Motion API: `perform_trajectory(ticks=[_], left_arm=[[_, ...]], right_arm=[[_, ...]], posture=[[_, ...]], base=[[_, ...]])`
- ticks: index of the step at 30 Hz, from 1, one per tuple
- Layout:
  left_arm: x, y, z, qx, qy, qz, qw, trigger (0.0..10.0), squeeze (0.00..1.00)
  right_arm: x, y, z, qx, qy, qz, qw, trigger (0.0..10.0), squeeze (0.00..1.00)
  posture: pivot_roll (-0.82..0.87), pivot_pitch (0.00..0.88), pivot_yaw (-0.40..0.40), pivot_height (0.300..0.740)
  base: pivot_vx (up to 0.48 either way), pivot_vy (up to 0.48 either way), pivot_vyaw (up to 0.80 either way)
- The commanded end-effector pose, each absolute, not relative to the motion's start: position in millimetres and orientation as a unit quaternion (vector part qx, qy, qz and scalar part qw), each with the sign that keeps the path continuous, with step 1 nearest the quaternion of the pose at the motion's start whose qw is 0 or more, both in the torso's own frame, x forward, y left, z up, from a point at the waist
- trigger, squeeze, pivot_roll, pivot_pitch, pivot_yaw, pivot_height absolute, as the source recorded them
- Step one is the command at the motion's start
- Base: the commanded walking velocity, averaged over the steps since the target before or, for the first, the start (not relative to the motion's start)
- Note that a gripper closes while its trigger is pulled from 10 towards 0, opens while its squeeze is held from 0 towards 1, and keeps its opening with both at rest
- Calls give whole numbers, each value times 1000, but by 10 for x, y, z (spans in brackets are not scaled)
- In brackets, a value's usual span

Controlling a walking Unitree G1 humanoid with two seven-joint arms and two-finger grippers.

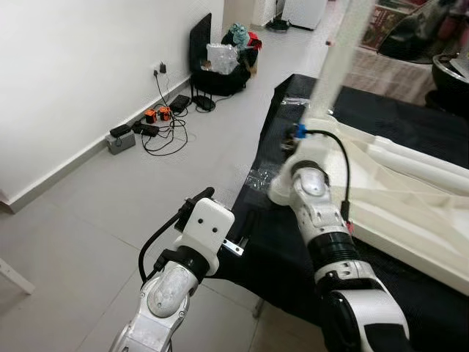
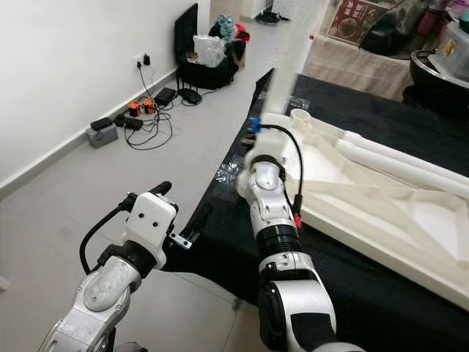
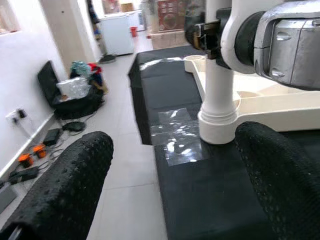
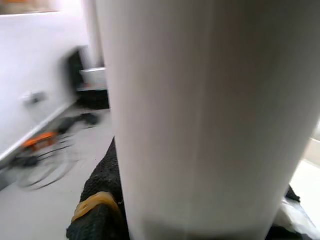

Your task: Building children table

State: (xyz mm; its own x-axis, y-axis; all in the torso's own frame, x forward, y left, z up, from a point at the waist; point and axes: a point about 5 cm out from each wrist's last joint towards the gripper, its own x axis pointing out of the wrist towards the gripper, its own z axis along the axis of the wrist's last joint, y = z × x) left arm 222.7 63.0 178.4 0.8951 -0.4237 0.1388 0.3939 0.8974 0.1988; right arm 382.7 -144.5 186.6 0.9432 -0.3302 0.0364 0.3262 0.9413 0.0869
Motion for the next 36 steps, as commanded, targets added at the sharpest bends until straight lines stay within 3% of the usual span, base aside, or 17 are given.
perform_trajectory(ticks=[1, 2, 3, 4, 5, 6, 11, 12, 13, 14, 19, 22, 26, 33, 34, 35, 36], left_arm=[[2230, 607, 1759, 83, -83, -213, 970, 10000, 0], [2229, 607, 1757, 83, -82, -213, 970, 10000, 0], [2229, 607, 1757, 83, -82, -213, 970, 10000, 0], [2227, 601, 1754, 82, -82, -214, 970, 10000, 0], [2227, 601, 1754, 82, -82, -214, 970, 10000, 0], [2229, 596, 1753, 82, -82, -214, 970, 10000, 0], [2232, 597, 1753, 82, -82, -213, 970, 10000, 0], [2231, 598, 1753, 82, -82, -213, 970, 10000, 0], [2230, 598, 1752, 83, -82, -213, 970, 10000, 0], [2229, 599, 1752, 83, -82, -212, 970, 10000, 0], [2233, 607, 1753, 83, -82, -211, 971, 10000, 0], [2235, 604, 1753, 83, -82, -212, 970, 10000, 0], [2229, 589, 1752, 81, -82, -214, 970, 10000, 0], [2217, 589, 1762, 81, -84, -211, 970, 10000, 0], [2216, 589, 1761, 81, -84, -212, 970, 10000, 0], [2214, 589, 1760, 81, -83, -212, 970, 10000, 0], [2214, 589, 1760, 81, -83, -212, 970, 10000, 0]], right_arm=[[3780, -1520, 1703, 30, 20, -205, 978, 0, 0], [3787, -1419, 1705, 44, 25, -186, 981, 2275, 0], [3787, -1419, 1705, 44, 25, -186, 981, 2275, 0], [3823, -1233, 1722, 61, 24, -144, 987, 10000, 0], [3823, -1233, 1722, 61, 24, -144, 987, 10000, 0], [3846, -1099, 1770, 64, 10, -100, 993, 10000, 1000], [3857, -1065, 1833, 62, -2, -84, 995, 10000, 1000], [3879, -1054, 1876, 73, -10, -55, 996, 10000, 557], [3894, -1044, 1909, 82, -17, -33, 996, 10000, 557], [3906, -1033, 1945, 83, -21, -8, 996, 10000, 0], [3953, -964, 1996, 109, 4, 170, 979, 10000, 0], [3912, -992, 1999, 105, 16, 297, 949, 10000, 0], [3702, -1040, 1938, 50, 15, 490, 870, 10000, 0], [3700, -953, 1867, 53, 37, 551, 832, 10000, 0], [3696, -930, 1871, 55, 38, 565, 822, 2941, 0], [3706, -902, 1874, 54, 38, 568, 820, 0, 0], [3706, -902, 1874, 54, 38, 568, 820, 0, 0]], posture=[[77, 72, -126, 740], [77, 72, -127, 740], [77, 72, -127, 740], [71, 72, -125, 740], [71, 72, -125, 740], [70, 72, -128, 740], [70, 69, -129, 740], [74, 71, -130, 740], [74, 71, -130, 740], [74, 71, -130, 740], [71, 72, -128, 740], [70, 71, -128, 740], [73, 70, -129, 740], [83, 58, -134, 740], [83, 58, -134, 740], [86, 53, -133, 740], [86, 53, -133, 740]], base=[[0, 0, 0], [0, 0, 0], [0, 0, 0], [0, 0, 0], [0, 0, 0], [0, 0, 0], [0, 0, 0], [0, 0, 0], [0, 0, 0], [0, 0, 0], [0, 0, 0], [0, 0, 0], [0, 0, 0], [0, 0, 0], [0, 0, 0], [0, 0, 0], [0, 0, 0]])
